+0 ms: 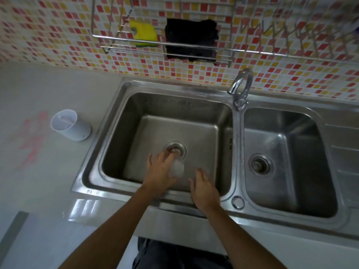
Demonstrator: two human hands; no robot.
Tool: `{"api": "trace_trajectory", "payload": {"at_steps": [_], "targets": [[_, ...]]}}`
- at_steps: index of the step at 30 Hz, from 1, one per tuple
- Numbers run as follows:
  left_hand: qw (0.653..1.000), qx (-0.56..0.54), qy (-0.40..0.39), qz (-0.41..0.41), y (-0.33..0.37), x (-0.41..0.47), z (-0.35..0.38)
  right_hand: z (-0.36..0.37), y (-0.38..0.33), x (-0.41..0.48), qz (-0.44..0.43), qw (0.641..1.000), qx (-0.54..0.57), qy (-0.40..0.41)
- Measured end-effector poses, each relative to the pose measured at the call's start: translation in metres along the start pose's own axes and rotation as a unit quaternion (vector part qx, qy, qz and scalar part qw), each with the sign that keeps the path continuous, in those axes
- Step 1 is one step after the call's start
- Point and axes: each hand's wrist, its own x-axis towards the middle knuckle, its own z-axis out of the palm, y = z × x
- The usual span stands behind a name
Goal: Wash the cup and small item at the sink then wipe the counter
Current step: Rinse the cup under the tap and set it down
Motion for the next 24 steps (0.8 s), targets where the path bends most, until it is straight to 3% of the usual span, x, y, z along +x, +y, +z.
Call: {"api": "trace_trajectory", "payload": {"at_steps": [7, 11, 16, 20, 24], "targets": [[0.988, 0.149, -0.023, 0.029, -0.002, -0.008, 0.005, 0.002, 0.002, 0.001, -0.018, 1.0, -0.003, 0.001], [0.956, 0.274, 0.042, 0.09, -0.003, -0.007, 0.008, 0.003, 0.003, 0.001, -0.022, 0.999, -0.024, -0.008], [0.913, 0.381, -0.025, 0.145, 0.002, -0.007, 0.0, 0.004, 0.003, 0.004, -0.013, 0.998, -0.05, -0.047], [0.884, 0.435, -0.059, 0.162, 0.005, -0.012, -0.003, 0.003, 0.002, 0.005, -0.007, 0.996, -0.066, -0.067], [0.886, 0.43, -0.048, 0.166, 0.005, -0.015, -0.001, 0.003, 0.002, 0.005, -0.002, 0.995, -0.074, -0.073]]}}
